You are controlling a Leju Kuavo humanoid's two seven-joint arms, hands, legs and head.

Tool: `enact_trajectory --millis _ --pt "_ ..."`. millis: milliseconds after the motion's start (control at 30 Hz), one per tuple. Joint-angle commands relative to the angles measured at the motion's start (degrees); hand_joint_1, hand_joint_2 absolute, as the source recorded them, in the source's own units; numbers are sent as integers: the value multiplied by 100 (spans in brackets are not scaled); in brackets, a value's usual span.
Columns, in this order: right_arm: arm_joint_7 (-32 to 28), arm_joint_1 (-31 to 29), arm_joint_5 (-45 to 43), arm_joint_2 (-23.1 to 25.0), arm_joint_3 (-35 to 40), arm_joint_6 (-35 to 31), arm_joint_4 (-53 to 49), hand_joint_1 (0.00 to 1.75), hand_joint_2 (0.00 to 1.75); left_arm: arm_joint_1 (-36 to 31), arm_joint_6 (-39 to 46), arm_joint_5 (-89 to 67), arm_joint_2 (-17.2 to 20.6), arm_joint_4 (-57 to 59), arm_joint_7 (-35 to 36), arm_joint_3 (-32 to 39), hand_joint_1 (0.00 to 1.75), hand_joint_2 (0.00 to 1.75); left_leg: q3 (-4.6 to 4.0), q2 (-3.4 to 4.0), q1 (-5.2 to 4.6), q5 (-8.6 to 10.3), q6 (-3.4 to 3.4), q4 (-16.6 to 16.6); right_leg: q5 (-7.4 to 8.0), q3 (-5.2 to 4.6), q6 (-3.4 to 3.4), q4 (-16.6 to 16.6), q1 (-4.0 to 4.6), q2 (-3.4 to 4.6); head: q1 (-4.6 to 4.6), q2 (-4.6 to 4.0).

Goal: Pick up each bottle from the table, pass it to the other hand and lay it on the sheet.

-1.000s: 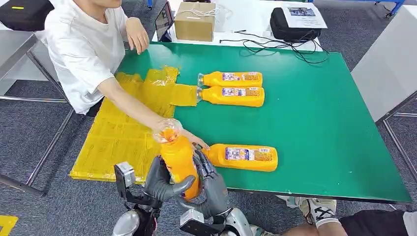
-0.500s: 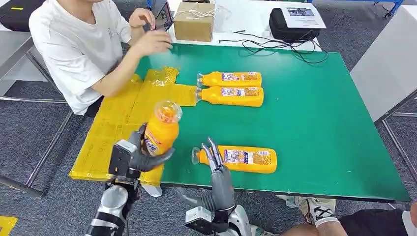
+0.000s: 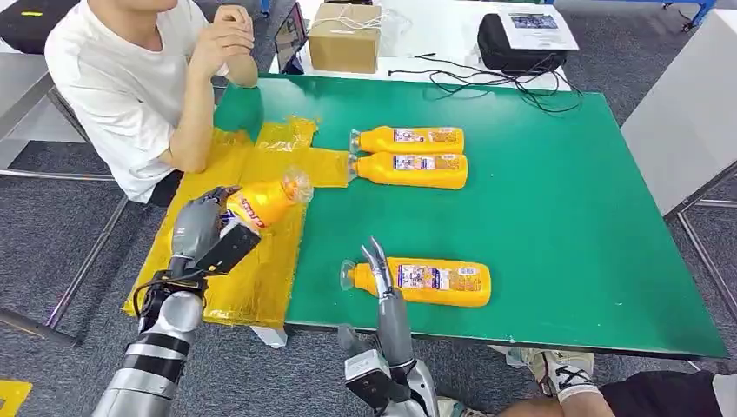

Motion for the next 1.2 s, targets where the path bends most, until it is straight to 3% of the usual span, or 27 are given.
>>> enact_trajectory --millis 33,300,533,567,600,633,733,967,1200 --pt "0 -82 -258 -273 617 163 -146 0 0 -1098 -71 -1317 923 2818 20 -617 175 175 27 -11 4 -3 -9 -8 -6 26 -10 -3 2 2 -2 0" --pt "0 -46 -711 -249 641 665 -44 0 0 -1176 -352 -1288 883 3275 -128 -548 175 175 20 -9 6 -5 -6 -4 -8 20 -6 -1 3 1 2 0" --pt "0 -78 -731 -249 840 630 -106 0 0 -1261 -456 -1158 739 3520 -180 -450 173 175 18 -8 3 -4 -8 -3 -6 21 -8 1 1 6 0 0" --pt "0 -77 -716 -249 854 613 -101 0 0 -1248 -480 -1148 723 3545 -171 -448 108 175 30 -7 5 -8 -12 -2 -10 29 -12 4 2 13 0 0" --pt "0 -76 -734 -256 843 576 -129 0 0 -1306 -614 -1169 708 3655 -79 -471 9 175 20 -8 1 -2 -8 -5 -5 20 -8 1 -1 7 0 0" --pt "0 -93 -755 -262 829 579 -143 0 0 -1388 -810 -1233 754 3788 -40 -554 0 175 31 -10 5 -6 -11 -3 -9 30 -12 2 3 10 0 0" --pt "0 -110 -785 -227 752 612 -99 0 0 -1502 -1153 -1193 952 4041 -65 -562 0 175 36 -13 6 -4 -18 -1 -11 30 -15 7 3 9 0 0" --pt "0 -99 -797 -201 739 603 -81 0 0 -1539 -1237 -1173 986 4068 -71 -556 0 175 54 3 6 -3 -23 -6 -7 42 -14 18 2 27 0 0" --pt "0 -208 -830 -187 757 690 41 0 0 -1731 -2371 -87 1200 3866 -1113 -25 0 175 49 5 6 2 -23 -6 -3 33 -13 25 3 26 0 0"
